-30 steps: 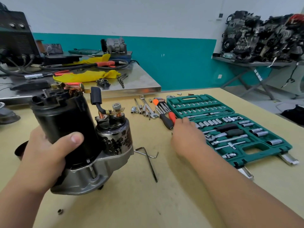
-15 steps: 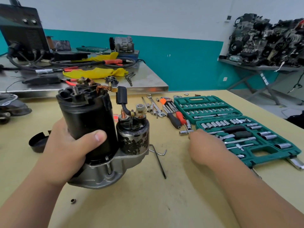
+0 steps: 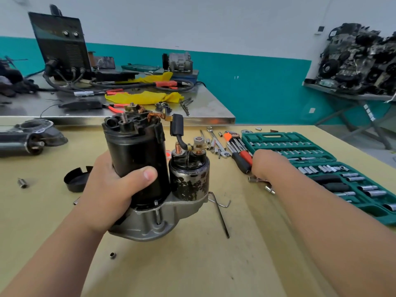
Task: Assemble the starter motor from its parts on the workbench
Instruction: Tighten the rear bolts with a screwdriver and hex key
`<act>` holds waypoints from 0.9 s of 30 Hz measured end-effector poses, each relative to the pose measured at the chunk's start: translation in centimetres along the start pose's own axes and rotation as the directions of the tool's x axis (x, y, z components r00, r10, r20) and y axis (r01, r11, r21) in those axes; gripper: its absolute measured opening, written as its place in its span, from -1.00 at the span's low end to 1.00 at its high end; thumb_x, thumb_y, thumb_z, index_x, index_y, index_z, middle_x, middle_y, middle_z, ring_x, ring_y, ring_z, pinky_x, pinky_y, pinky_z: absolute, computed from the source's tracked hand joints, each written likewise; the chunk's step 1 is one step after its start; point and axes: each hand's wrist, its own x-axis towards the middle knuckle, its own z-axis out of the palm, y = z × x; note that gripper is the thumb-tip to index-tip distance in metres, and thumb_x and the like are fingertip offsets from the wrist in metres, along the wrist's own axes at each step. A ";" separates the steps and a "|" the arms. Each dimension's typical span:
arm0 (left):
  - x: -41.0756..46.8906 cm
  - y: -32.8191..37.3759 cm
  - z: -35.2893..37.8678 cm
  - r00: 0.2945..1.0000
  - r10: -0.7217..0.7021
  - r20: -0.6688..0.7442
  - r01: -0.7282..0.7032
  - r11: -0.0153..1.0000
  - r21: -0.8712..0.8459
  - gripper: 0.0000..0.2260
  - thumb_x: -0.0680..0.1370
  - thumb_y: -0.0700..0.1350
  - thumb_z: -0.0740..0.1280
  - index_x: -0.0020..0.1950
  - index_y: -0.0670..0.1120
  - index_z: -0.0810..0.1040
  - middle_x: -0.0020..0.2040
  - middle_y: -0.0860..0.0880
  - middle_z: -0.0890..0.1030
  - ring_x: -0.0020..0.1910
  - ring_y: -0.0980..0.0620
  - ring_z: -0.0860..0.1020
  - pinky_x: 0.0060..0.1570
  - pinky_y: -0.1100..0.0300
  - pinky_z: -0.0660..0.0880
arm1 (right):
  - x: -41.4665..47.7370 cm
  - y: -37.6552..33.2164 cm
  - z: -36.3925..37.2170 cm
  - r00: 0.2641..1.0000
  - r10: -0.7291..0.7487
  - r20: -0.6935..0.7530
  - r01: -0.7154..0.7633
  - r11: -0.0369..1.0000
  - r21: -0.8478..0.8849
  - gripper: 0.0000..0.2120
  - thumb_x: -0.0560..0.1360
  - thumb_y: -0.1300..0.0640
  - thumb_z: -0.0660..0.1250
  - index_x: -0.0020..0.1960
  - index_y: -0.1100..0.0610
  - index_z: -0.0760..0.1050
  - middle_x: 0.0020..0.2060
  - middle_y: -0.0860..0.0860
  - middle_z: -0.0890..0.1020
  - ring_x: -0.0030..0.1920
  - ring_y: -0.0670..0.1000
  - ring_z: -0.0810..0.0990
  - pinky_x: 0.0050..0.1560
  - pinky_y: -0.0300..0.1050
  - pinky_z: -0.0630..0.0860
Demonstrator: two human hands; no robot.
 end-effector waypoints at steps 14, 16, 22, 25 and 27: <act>-0.1 0.1 -0.4 0.999 -0.038 -0.031 0.037 0.999 -0.016 -0.75 0.29 0.13 0.37 -0.04 0.23 0.64 -0.11 0.06 0.70 -0.08 0.03 0.67 -0.18 0.27 0.55 | -1.5 2.9 -0.3 0.965 -0.105 0.242 -0.236 0.070 0.969 -0.87 0.57 0.33 0.22 0.11 0.25 0.35 -0.06 0.20 0.49 -0.12 0.14 0.66 -0.28 -0.01 0.65; -0.2 0.1 -0.5 0.999 -0.038 -0.036 0.037 0.999 -0.015 -0.75 0.30 0.14 0.37 -0.04 0.22 0.64 -0.10 0.06 0.70 -0.07 0.03 0.67 -0.17 0.26 0.55 | -1.7 3.5 0.5 0.983 -0.050 0.179 -0.180 -0.018 0.984 -0.85 0.55 0.38 0.17 0.10 0.23 0.34 -0.04 0.20 0.46 -0.13 0.09 0.61 -0.25 -0.03 0.62; -0.4 -0.3 -0.9 0.997 -0.052 -0.052 0.051 0.998 -0.020 -0.76 0.32 0.13 0.38 -0.03 0.19 0.63 -0.13 0.05 0.69 -0.11 0.03 0.68 -0.21 0.24 0.57 | -2.7 3.4 1.1 0.997 0.074 -0.017 -0.029 0.583 0.812 -0.66 0.57 0.09 0.22 0.25 0.01 0.14 -0.26 0.10 0.47 -0.38 0.00 0.42 -0.43 -0.13 0.36; -0.3 -0.5 -0.8 0.997 -0.054 -0.060 0.052 0.998 -0.033 -0.76 0.32 0.14 0.39 -0.04 0.16 0.64 -0.14 0.03 0.69 -0.12 0.02 0.67 -0.20 0.20 0.57 | -2.6 4.1 0.0 0.982 0.146 -0.124 -0.022 0.726 0.688 -0.61 0.56 0.10 0.21 0.28 0.19 0.14 -0.19 0.15 0.52 -0.30 0.07 0.49 -0.36 -0.05 0.39; -0.3 -0.5 -0.8 0.997 -0.055 -0.061 0.053 0.998 -0.032 -0.76 0.31 0.14 0.39 -0.05 0.17 0.64 -0.14 0.03 0.69 -0.12 0.02 0.67 -0.21 0.20 0.57 | -2.7 4.3 0.2 0.987 0.113 -0.111 -0.026 0.807 0.590 -0.61 0.58 0.09 0.19 0.30 0.22 0.13 -0.25 0.15 0.56 -0.35 0.06 0.53 -0.43 -0.11 0.39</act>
